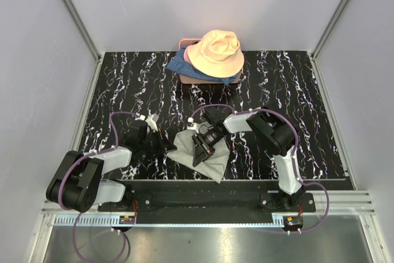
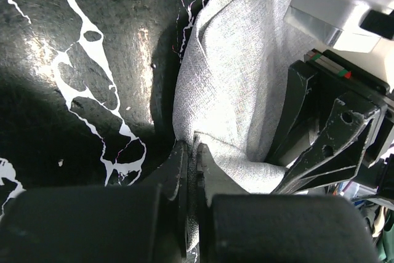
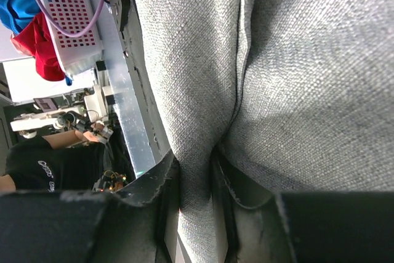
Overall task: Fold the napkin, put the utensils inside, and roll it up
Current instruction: Roll the napkin with the utensil
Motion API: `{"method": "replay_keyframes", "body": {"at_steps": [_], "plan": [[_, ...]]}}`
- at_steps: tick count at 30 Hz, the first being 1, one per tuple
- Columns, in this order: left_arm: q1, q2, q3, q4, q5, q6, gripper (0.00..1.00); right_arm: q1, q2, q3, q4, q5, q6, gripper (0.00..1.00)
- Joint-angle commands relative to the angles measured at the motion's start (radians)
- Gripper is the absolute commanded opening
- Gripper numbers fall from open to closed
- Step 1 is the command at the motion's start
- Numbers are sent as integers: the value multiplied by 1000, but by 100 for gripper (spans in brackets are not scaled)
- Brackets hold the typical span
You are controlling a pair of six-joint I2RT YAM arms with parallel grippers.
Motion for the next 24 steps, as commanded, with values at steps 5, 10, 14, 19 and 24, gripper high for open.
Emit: {"method": "replay_keyframes", "body": {"at_steps": [5,10,14,19,24], "plan": [[-1,20,12,-63,14,26,0,-32,-66,67,-36,87,-31,49],[-1,23,24,-79,-6,30,0,-29,-221,63,-71,261,-27,71],[-1,34,34,-88,-19,33,0,53,-336,21,-63,531,-34,73],[-3,60,47,-89,-26,40,0,235,-460,-75,47,967,-44,76],[0,84,61,-92,-28,43,0,371,-477,-129,142,1206,-71,76]]}}
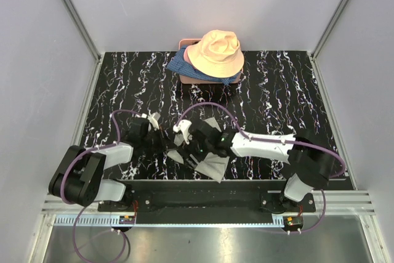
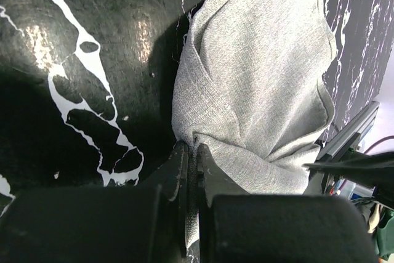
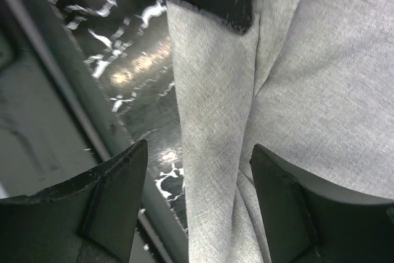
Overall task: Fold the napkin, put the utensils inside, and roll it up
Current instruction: Roll the napkin with the utensil
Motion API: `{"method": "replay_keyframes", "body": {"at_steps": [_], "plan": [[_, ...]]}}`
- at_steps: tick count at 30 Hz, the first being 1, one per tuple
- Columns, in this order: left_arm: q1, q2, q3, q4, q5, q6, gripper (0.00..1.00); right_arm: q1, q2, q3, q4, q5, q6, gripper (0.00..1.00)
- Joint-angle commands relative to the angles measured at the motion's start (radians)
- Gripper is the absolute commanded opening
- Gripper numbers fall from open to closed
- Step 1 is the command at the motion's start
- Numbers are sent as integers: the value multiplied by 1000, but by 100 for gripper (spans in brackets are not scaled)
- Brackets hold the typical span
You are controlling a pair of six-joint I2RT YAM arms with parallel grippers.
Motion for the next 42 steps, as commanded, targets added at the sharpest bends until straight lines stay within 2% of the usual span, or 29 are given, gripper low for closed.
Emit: {"method": "replay_keyframes", "body": {"at_steps": [1,6,11,17,23,26,31,36,40,41,42], "plan": [[0,41,14,-49,-32,37,0,99,-19,-45,112,329,-45,76],[0,55,23,-54,-32,37,0,179,-1,-80,175,457,-82,76],[1,61,30,-58,-34,40,0,236,13,-102,200,511,-128,75],[3,74,42,-67,-29,45,0,268,48,-114,206,550,-137,75],[6,78,50,-78,-29,53,0,285,96,-103,195,709,-144,74],[6,81,54,-78,-25,56,0,288,125,-102,189,742,-148,72],[7,83,57,-75,-17,57,0,287,136,-109,182,697,-145,50],[9,86,68,-74,-14,57,0,285,124,-117,174,556,-134,33],[13,81,89,-84,-16,60,14,279,125,-102,140,450,-118,26],[18,77,106,-93,-22,69,28,275,131,-88,128,408,-111,25],[20,66,114,-109,-43,74,33,261,133,-80,108,386,-99,25]]}}
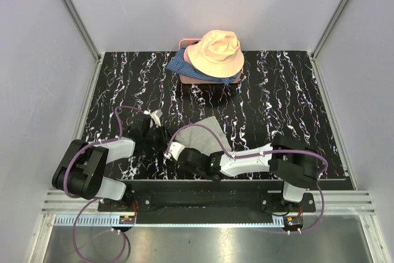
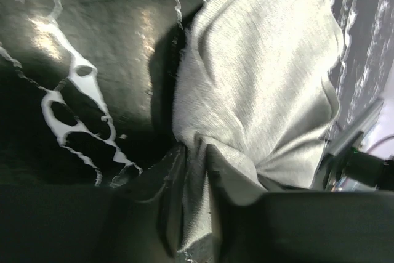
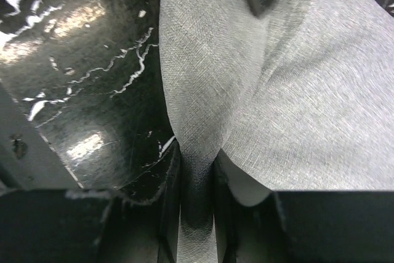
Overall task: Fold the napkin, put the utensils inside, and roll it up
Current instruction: Roll the napkin with the utensil
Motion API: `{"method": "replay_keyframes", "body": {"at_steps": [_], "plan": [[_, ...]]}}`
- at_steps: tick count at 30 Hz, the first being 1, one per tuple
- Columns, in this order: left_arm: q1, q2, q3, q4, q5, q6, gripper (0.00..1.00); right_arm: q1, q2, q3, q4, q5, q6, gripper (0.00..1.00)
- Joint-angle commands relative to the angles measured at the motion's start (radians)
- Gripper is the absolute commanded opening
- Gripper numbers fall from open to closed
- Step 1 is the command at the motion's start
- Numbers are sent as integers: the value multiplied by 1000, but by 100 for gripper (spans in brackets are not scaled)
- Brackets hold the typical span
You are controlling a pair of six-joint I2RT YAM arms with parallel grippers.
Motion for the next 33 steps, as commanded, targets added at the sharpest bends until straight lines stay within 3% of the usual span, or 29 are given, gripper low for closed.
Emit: {"method": "replay_keyframes", "body": {"at_steps": [1,5,10,22,33], "plan": [[20,-7,51,-93,-74,52,36,-27,13,34,-81,-199,46,24],[27,-70,69,-152,-129,80,51,-94,-6,52,-110,-340,97,22],[30,-177,40,-213,-204,75,61,-225,-26,57,-112,-585,134,22],[29,-367,-98,-86,-111,63,63,-453,133,153,-135,-1132,206,22],[14,-380,-136,26,-40,43,60,-567,279,230,-135,-1382,246,21]]}}
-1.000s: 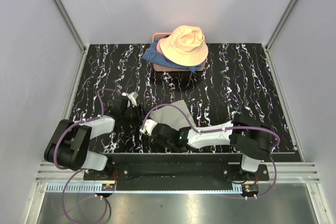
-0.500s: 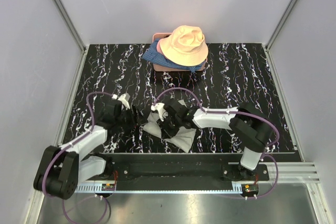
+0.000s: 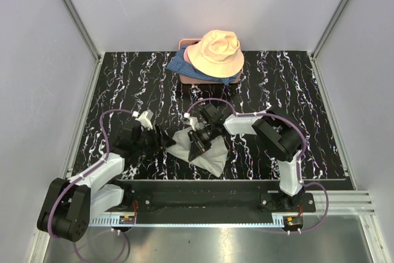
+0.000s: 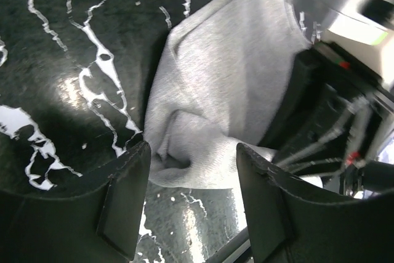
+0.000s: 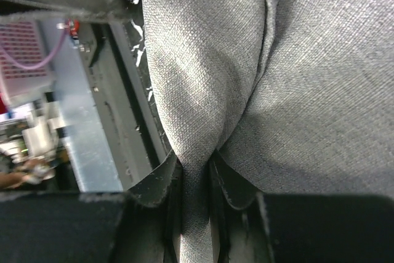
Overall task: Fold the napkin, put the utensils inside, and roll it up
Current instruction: Roll the napkin with the utensil
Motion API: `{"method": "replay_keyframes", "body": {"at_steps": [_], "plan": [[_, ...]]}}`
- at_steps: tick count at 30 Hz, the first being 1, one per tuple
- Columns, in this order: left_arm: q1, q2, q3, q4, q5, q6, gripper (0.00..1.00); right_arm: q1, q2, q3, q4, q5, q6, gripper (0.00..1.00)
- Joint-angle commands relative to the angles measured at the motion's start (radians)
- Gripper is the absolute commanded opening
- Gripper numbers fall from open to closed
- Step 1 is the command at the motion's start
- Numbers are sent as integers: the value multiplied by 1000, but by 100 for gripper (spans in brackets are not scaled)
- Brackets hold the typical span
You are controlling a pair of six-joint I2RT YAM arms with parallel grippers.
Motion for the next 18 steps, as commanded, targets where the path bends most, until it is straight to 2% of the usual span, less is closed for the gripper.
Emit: {"method": "replay_keyframes", "body": {"at_steps": [1,7,11,14,15,18], "plan": [[-9,-12,-25,107,53,-8,60,-35,60,51,-18,-152,32,20],[-12,45,-26,125,61,-6,59,-64,115,78,-16,-214,43,20],[-12,62,-23,134,55,-3,53,-74,143,91,-18,-237,49,20],[-12,79,-22,144,53,0,44,-75,155,95,-19,-241,49,21],[-11,85,-20,144,50,1,37,-75,156,97,-18,-241,49,21],[-12,100,-22,147,44,7,26,-78,153,100,-19,-232,46,24]]}}
